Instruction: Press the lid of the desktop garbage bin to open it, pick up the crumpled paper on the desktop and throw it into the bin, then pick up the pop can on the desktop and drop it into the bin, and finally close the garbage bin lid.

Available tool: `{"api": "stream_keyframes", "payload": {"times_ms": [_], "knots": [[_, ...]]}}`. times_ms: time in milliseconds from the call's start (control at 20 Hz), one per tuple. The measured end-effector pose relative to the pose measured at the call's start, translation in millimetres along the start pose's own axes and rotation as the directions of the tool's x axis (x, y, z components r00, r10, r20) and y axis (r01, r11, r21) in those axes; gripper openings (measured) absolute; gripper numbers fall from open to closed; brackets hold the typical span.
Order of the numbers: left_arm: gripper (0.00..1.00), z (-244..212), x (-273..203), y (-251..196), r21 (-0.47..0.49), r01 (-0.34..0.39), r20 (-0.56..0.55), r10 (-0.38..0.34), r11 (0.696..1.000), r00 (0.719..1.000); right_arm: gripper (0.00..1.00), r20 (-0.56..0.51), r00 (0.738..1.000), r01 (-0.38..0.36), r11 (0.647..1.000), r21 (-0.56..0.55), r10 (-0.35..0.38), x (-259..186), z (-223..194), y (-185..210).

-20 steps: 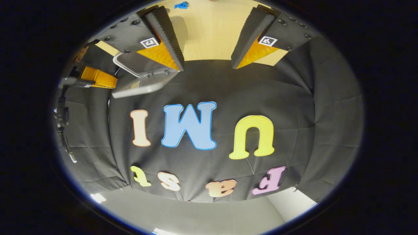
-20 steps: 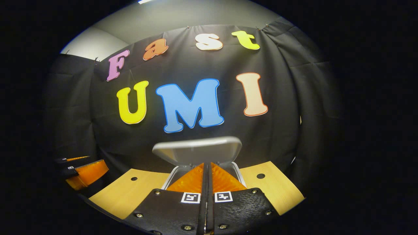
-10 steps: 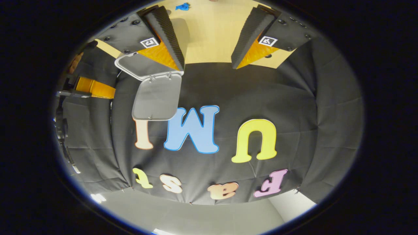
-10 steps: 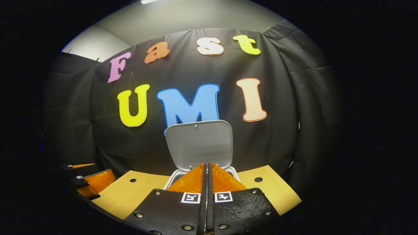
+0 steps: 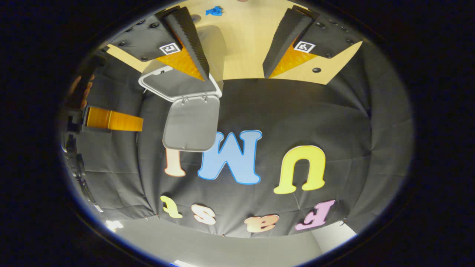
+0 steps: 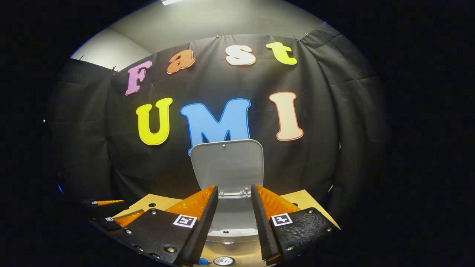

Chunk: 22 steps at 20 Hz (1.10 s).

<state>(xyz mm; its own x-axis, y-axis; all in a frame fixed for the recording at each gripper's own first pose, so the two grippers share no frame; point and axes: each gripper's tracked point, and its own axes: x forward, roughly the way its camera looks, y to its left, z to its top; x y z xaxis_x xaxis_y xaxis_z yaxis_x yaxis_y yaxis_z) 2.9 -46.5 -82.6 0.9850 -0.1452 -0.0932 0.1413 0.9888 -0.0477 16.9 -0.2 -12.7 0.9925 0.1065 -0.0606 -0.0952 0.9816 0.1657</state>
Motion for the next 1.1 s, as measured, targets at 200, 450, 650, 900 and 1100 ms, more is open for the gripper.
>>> {"api": "stream_keyframes", "payload": {"times_ms": [200,450,650,900,1100], "knots": [[0.95,-49,6,-16,-0.014,0.066,-0.080,-0.067,0.998,0.994,0.59,-0.001,1.000,0.020,1.000,-0.007,-0.020,-4,0,-8],[0.96,-116,13,-28,-0.029,0.117,-0.192,-0.120,0.993,0.974,0.59,-0.007,0.998,0.063,0.998,-0.019,-0.063,-12,1,-25],[0.95,-168,20,-37,-0.023,0.154,-0.271,-0.155,0.988,0.950,0.59,-0.015,0.995,0.103,0.994,-0.028,-0.104,-21,1,-42],[0.96,-228,27,-46,-0.025,0.177,-0.375,-0.173,0.984,0.911,0.59,-0.027,0.985,0.168,0.985,-0.043,-0.170,-33,-2,-69],[0.96,-268,28,-51,-0.024,0.183,-0.447,-0.175,0.983,0.877,0.59,-0.044,0.974,0.219,0.974,-0.060,-0.222,-47,-6,-89]]}}
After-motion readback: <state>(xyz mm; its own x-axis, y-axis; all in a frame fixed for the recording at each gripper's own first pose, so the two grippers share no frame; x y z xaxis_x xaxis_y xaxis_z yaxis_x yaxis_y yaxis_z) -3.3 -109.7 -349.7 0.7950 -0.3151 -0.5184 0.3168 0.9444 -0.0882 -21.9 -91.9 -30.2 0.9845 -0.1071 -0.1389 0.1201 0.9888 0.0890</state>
